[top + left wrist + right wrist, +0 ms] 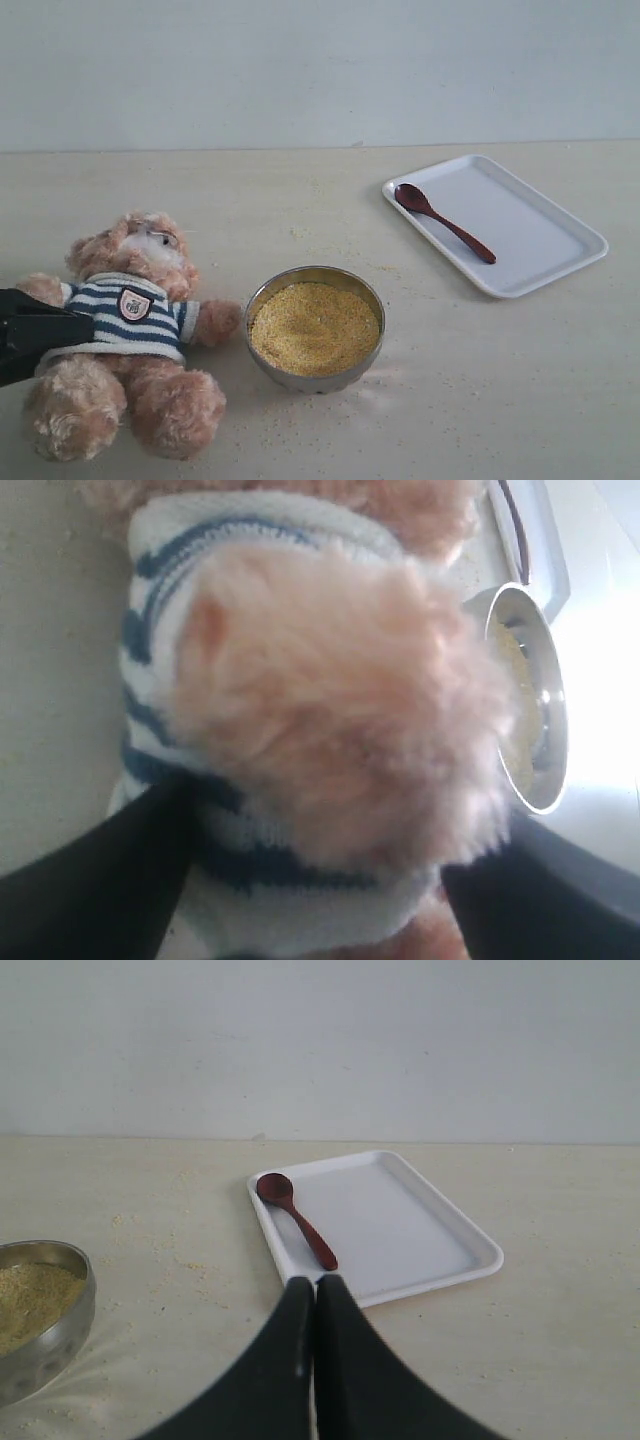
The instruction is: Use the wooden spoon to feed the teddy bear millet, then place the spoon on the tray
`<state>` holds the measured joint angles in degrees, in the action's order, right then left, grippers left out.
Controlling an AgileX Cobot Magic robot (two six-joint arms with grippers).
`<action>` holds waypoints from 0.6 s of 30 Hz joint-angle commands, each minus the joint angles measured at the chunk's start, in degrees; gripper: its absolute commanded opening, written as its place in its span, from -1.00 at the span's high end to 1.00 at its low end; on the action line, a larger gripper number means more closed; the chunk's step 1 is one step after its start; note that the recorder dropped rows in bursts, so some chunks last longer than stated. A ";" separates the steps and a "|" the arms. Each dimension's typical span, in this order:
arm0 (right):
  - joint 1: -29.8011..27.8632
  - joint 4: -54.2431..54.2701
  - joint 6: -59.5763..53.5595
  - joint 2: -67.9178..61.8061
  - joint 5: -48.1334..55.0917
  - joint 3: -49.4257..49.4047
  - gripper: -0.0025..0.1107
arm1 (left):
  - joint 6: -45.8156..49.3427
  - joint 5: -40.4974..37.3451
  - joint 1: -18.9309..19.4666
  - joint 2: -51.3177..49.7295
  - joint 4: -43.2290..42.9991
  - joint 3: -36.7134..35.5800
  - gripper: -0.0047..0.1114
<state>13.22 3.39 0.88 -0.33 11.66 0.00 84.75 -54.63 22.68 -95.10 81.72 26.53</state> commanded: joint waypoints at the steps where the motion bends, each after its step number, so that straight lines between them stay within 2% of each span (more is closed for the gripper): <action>1: -0.05 -0.26 0.07 0.33 -0.32 0.00 0.96 | -4.37 0.92 0.13 5.36 -4.21 1.89 -0.25; 4: -0.05 -0.26 0.07 0.33 -0.32 0.00 0.96 | -11.22 2.66 0.13 10.47 -9.72 3.85 -0.45; 9: -0.05 -0.26 0.07 0.33 -0.32 0.00 0.96 | -19.21 1.22 0.13 23.07 -13.06 7.16 -0.43; 11: -0.05 -0.26 0.07 0.33 -0.32 0.00 0.96 | -22.44 0.48 0.13 29.83 -13.06 8.23 -0.35; 14: -0.05 -0.26 0.07 0.33 -0.32 0.00 0.96 | -25.23 0.28 0.13 41.02 -13.06 8.58 -0.10; 18: -0.05 -0.26 0.07 0.33 -0.32 0.00 0.96 | -29.55 0.42 0.13 50.44 -12.94 8.58 0.17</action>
<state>13.22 3.39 0.88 -0.33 11.66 0.00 58.51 -53.23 22.68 -49.92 68.87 34.92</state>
